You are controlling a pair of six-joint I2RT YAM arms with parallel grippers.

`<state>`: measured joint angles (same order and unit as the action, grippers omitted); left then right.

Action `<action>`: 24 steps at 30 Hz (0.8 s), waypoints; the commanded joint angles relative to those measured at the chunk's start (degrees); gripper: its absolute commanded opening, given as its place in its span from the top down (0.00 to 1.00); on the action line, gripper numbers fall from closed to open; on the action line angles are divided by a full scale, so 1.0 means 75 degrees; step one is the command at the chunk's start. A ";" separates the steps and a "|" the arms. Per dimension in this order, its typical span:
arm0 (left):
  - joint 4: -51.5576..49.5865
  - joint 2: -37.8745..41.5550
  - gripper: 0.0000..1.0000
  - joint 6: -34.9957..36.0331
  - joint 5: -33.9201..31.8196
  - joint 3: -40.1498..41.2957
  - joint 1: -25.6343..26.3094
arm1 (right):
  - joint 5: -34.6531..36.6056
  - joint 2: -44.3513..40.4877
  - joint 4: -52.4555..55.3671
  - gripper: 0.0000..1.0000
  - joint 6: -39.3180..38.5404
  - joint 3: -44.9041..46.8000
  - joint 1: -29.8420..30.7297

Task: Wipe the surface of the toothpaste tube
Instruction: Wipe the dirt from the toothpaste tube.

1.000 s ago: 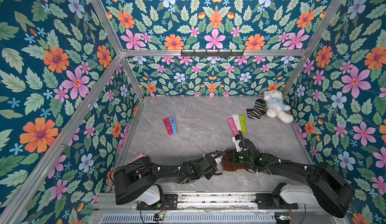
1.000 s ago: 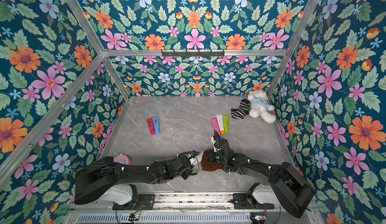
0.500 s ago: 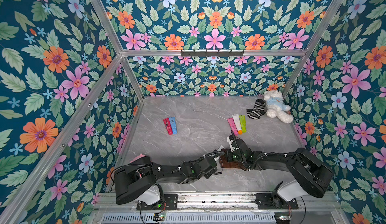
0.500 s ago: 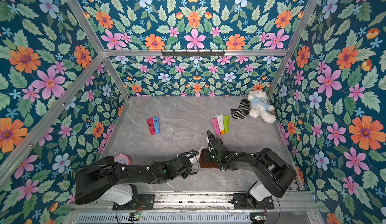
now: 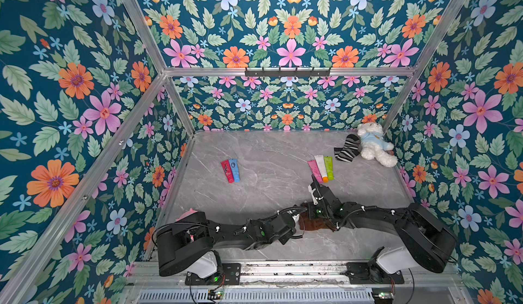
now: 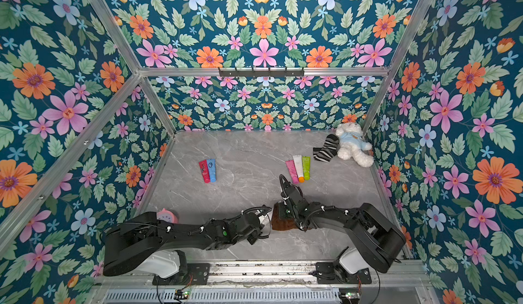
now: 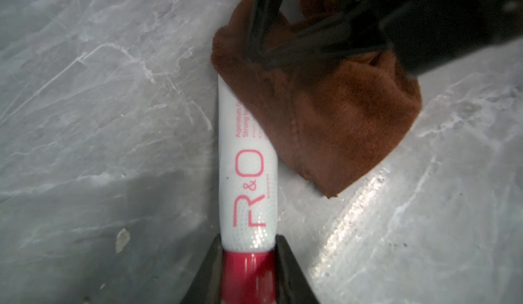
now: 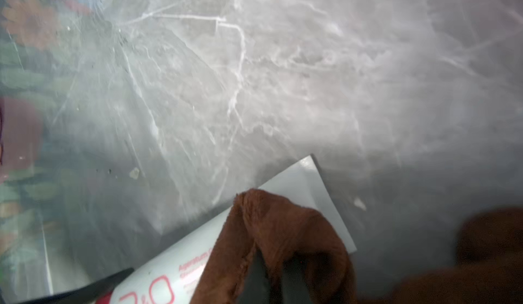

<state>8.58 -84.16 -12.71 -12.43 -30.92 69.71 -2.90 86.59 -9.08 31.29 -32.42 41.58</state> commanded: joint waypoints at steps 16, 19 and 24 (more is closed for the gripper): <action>0.0133 -0.0130 1.00 0.0107 0.0214 -0.0108 0.0021 | -0.1343 0.0359 -0.1959 1.00 0.1276 0.1132 0.1266; 0.0144 -0.0118 1.00 0.0084 0.0245 -0.0091 0.0021 | -0.1252 0.0550 -0.2007 1.00 0.1135 0.1136 0.1028; 0.0156 -0.0084 1.00 0.0054 0.0239 -0.0074 0.0044 | -0.1460 0.0656 -0.2014 1.00 0.0842 0.1276 -0.0269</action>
<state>6.68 -84.86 -13.21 -15.44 -31.24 69.65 -13.63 90.70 -32.51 38.72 -23.70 43.38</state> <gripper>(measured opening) 0.285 0.073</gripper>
